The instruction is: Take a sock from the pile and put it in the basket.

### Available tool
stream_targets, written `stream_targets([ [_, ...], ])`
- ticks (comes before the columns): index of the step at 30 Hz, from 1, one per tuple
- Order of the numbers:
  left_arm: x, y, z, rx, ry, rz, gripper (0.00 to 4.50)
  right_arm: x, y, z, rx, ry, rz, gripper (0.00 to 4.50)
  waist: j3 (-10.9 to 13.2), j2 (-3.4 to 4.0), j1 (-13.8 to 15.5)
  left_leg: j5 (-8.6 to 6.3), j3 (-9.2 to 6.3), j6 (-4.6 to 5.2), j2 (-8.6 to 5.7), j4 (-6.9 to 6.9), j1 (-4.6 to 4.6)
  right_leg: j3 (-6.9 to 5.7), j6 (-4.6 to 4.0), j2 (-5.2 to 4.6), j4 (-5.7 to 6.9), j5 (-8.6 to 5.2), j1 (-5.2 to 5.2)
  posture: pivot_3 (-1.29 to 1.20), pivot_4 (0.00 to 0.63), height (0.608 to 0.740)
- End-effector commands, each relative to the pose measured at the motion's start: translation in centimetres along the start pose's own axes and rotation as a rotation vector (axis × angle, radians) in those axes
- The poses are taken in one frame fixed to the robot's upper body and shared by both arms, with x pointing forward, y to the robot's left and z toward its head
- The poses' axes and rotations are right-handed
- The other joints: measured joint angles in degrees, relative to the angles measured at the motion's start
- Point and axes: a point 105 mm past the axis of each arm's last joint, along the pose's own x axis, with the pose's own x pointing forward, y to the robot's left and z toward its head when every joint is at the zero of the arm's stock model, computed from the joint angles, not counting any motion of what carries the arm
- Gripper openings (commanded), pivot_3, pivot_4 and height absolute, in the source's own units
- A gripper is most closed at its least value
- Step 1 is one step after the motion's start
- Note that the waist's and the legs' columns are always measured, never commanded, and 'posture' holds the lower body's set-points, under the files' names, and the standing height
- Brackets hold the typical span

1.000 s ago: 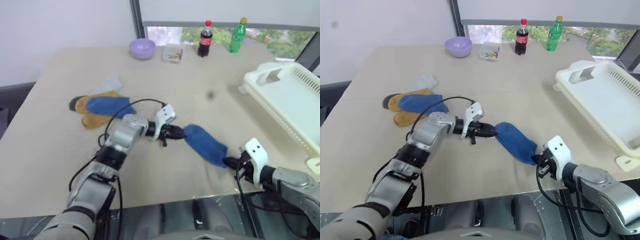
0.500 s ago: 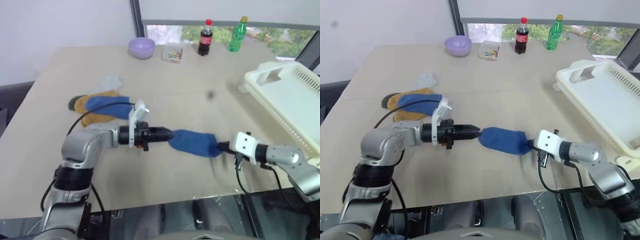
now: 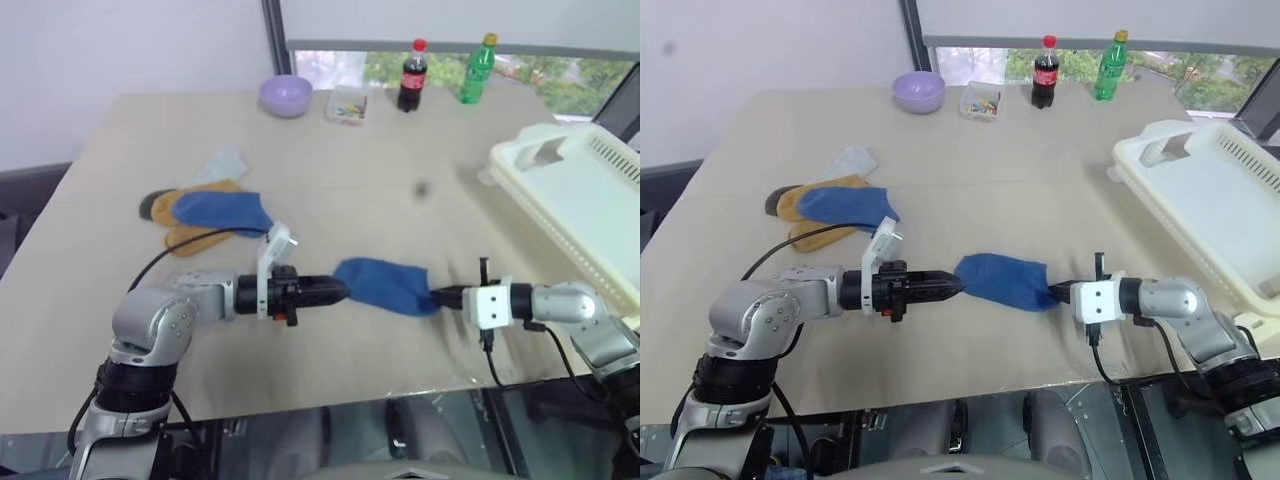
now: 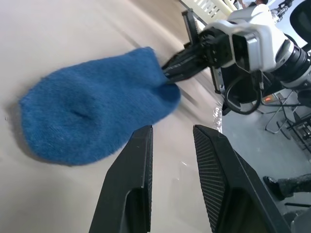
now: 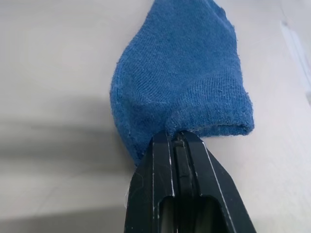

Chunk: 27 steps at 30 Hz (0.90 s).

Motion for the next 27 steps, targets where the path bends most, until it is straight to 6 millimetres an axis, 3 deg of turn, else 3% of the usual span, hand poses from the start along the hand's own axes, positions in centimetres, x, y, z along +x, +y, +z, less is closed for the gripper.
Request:
stream_targets([
  [1,-0.2,0.2,1.9,0.045,-0.067,0.006,1.4,-0.2,0.0,0.9,-0.117,-0.046,0.041,0.06,0.0,0.0,0.06,0.0,0.0,0.0,0.0,0.0,0.0,0.0,-0.01,0.0,0.0,0.01,0.0,0.0,0.15,0.74],
  [10,0.8,2.6,5.8,0.043,-0.248,0.051,1.4,-0.1,0.6,2.1,-0.125,-0.147,0.078,0.06,0.0,0.0,0.24,0.01,0.0,0.0,-0.03,0.03,0.0,0.0,-0.14,-0.03,0.0,0.1,0.03,0.0,0.15,0.74],
  [14,3.2,3.9,2.7,0.083,-0.074,0.108,1.4,0.0,-0.3,1.4,-0.128,-0.129,0.052,0.06,0.0,0.02,-0.01,0.01,0.04,-0.01,-0.04,0.04,0.01,0.04,-0.19,-0.02,0.0,0.13,0.05,0.0,0.15,0.74],
  [21,5.5,5.0,-2.8,0.057,0.125,0.079,1.4,0.2,-0.5,1.5,-0.156,-0.139,0.051,0.06,-0.01,0.05,0.2,0.01,0.1,-0.01,-0.04,0.04,0.03,0.08,-0.2,-0.01,0.0,0.13,0.03,0.0,0.15,0.74],
  [27,3.6,3.5,-2.3,-0.055,0.071,-0.024,1.4,-0.5,-1.0,0.7,-0.168,-0.092,0.003,0.06,-0.04,0.08,0.16,0.01,0.13,0.0,-0.04,0.08,0.1,0.11,-0.19,-0.02,0.06,0.13,0.08,0.0,0.15,0.74],
])
